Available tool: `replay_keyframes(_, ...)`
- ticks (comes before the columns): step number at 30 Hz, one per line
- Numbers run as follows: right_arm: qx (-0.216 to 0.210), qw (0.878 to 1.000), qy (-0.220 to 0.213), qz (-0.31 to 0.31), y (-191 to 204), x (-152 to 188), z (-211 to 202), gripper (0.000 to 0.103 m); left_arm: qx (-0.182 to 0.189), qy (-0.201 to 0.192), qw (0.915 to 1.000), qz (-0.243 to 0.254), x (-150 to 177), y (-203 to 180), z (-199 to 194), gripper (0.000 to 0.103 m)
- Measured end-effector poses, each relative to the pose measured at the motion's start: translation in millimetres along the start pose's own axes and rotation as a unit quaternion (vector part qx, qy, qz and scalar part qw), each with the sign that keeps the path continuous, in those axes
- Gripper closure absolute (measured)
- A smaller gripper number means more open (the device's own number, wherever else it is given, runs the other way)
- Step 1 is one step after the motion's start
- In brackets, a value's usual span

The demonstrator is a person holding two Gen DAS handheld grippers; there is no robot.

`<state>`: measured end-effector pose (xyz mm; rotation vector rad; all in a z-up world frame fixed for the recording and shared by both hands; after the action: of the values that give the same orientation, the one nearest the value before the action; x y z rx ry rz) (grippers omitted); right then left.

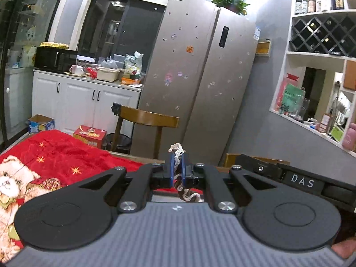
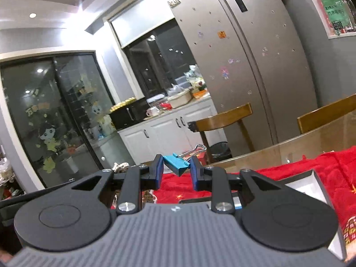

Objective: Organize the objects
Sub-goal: 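Carry the hair tie and blue clip over the black box with both grippers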

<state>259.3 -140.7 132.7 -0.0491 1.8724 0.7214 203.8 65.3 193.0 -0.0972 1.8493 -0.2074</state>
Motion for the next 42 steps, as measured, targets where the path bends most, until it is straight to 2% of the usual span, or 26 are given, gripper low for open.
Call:
replay_keyframes(8, 0.033, 0.999, 0.036, 0.007, -17, -3, 46, 0.074, 0.024, -0.014, 0.9991, -0.033, -15, 1, 53, 0.095)
replay_keyframes(14, 0.066, 0.995, 0.071, 0.008, -33, 17, 71, 0.074, 0.009, 0.039, 0.9991, -0.016, 7, 10, 97, 0.095)
replay_keyframes(16, 0.065, 0.994, 0.088, 0.007, -37, 24, 77, 0.074, 0.01, 0.056, 0.9981, -0.023, 17, 18, 104, 0.095)
replay_keyframes(19, 0.08, 0.991, 0.104, 0.01, -45, 33, 87, 0.074, -0.003, 0.073, 0.9973, -0.008, 31, 24, 118, 0.095)
replay_keyframes(25, 0.1, 0.986, 0.13, 0.012, -57, 47, 97, 0.074, -0.015, 0.105, 0.9943, 0.005, 57, 35, 136, 0.095)
replay_keyframes(28, 0.105, 0.984, 0.144, 0.016, -62, 53, 101, 0.074, -0.007, 0.119, 0.9928, 0.007, 65, 35, 143, 0.095)
replay_keyframes(36, 0.116, 0.978, 0.173, 0.015, -67, 67, 115, 0.074, -0.018, 0.131, 0.9908, 0.032, 80, 29, 153, 0.095)
replay_keyframes(42, 0.12, 0.976, 0.18, 0.032, -73, 74, 125, 0.074, -0.035, 0.152, 0.9867, 0.047, 90, 29, 164, 0.095)
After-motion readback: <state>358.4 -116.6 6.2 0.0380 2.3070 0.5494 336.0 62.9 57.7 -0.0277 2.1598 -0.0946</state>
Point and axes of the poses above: each gripper's, at about its wrist camera, not at the fingertips, and z roughly the way its jaws point, y to its left, x to its underside, the point moved 3 cm from there along z, roughly the way its jaws point, and after that the axes turned 3 degrees about z, right-handed, at the moved point
